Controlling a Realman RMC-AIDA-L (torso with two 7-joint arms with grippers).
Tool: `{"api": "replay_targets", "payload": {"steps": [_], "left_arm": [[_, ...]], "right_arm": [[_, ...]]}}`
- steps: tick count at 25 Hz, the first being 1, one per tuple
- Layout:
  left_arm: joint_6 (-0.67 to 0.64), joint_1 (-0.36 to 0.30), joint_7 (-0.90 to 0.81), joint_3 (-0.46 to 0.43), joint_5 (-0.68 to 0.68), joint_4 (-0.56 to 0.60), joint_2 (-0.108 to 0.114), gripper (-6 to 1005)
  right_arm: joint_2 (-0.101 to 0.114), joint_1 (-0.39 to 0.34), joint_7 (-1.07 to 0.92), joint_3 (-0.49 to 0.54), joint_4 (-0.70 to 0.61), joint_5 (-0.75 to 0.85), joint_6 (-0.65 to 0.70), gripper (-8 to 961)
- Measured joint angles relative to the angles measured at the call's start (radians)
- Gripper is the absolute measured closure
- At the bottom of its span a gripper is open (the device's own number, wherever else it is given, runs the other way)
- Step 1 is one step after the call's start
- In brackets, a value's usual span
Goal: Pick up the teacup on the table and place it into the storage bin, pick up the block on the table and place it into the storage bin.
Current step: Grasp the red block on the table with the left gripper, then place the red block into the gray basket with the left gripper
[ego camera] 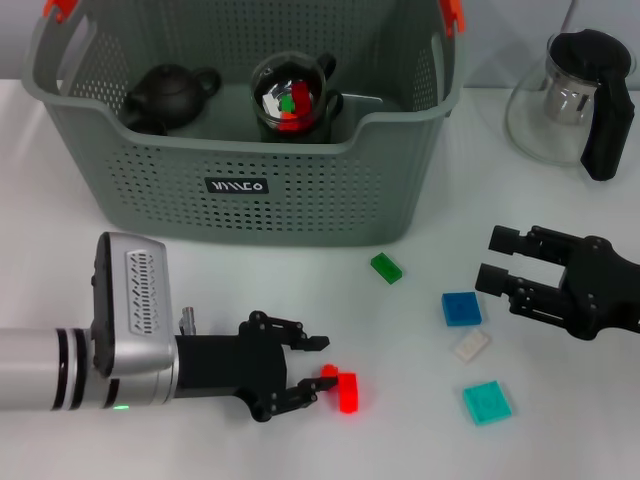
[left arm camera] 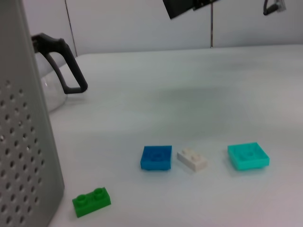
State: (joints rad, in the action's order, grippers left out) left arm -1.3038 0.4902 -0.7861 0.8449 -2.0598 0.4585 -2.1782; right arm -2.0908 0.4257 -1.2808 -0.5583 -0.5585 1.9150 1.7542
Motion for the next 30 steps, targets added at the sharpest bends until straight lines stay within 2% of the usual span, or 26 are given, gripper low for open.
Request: {"api": "replay_targets", "payload": {"steps": [21, 26, 30], "left_arm": [[0.035, 0.021, -0.024, 0.033, -0.005, -0.018, 0.000, 669], [0.042, 0.022, -0.034, 0.035, -0.006, -0.015, 0.001, 845], [0.007, 0.015, -0.084, 0.036, -0.010, 0.017, 0.004, 852]], "right_arm": [[0.002, -0.002, 0.000, 0.000, 0.002, 0.004, -0.002, 288], [0.002, -0.002, 0.000, 0.000, 0.002, 0.004, -0.002, 288], [0.003, 0.000, 0.000, 0.000, 0.001, 0.002, -0.001, 287]]}}
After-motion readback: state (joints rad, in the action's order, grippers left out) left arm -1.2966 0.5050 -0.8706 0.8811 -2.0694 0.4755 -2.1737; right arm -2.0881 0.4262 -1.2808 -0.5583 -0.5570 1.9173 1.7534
